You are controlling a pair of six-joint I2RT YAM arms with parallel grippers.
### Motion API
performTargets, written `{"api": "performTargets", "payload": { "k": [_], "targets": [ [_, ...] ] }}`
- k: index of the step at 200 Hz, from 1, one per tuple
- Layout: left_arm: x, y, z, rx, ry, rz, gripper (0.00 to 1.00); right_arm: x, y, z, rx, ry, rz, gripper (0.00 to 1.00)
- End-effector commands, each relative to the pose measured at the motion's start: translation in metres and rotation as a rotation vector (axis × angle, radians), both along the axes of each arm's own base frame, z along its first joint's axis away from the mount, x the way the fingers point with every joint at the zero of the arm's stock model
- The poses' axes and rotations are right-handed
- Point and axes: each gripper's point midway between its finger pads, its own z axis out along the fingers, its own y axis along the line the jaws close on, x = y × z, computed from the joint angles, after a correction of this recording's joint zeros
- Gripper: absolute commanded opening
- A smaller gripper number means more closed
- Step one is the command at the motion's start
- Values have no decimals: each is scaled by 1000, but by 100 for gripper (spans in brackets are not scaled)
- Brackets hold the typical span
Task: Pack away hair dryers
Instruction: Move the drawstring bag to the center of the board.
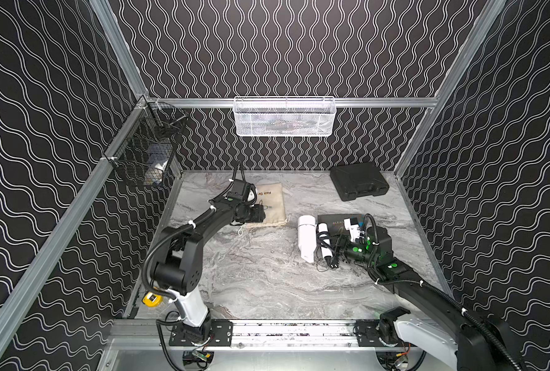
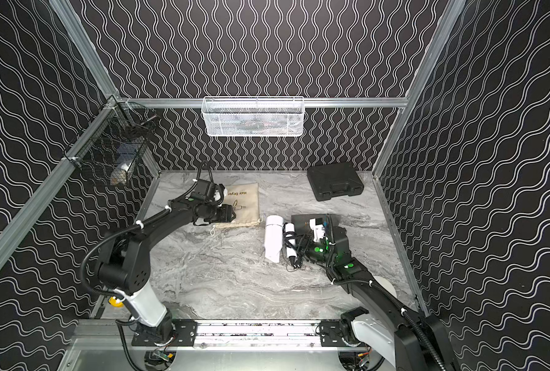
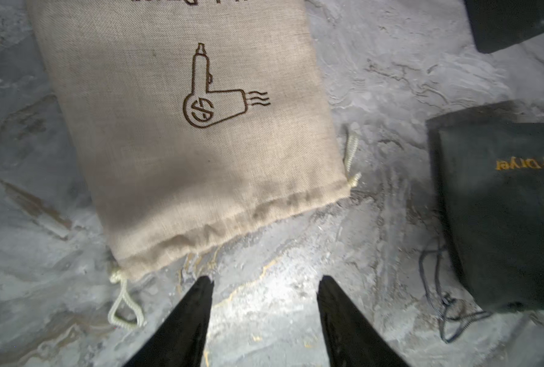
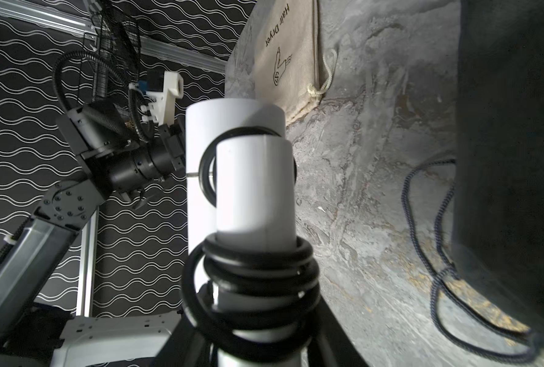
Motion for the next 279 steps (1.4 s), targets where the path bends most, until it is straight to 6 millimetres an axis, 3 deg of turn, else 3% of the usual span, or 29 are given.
{"api": "performTargets", "payload": {
  "k": [1,39,88,138,162,206,249,279],
  "targets": [
    [9,10,-18,76,27,6,56,-5,-1,0,-10,-20,18,16],
    [28,16,-43,135,60,13,53,-15,-4,-9,-26,-1,28,16],
    [31,12,-64,126,90,7,49,-18,-4,-10,-17,-3,25,16],
    [9,-1,-81,42,146,0,37,-17,-6,-16,-13,7,9,16],
    [0,-15,-82,16,161,-24,37,-18,-7,-22,-17,14,0,16],
    [-19,-34,-79,-47,172,-24,37,-21,-10,-27,-34,23,-5,16],
    [-51,-50,-82,-80,193,-33,43,-21,-17,-27,-62,16,-40,15],
    [-65,-63,-69,-97,175,-72,50,-21,-18,-27,-63,22,-45,14]
  ]
}}
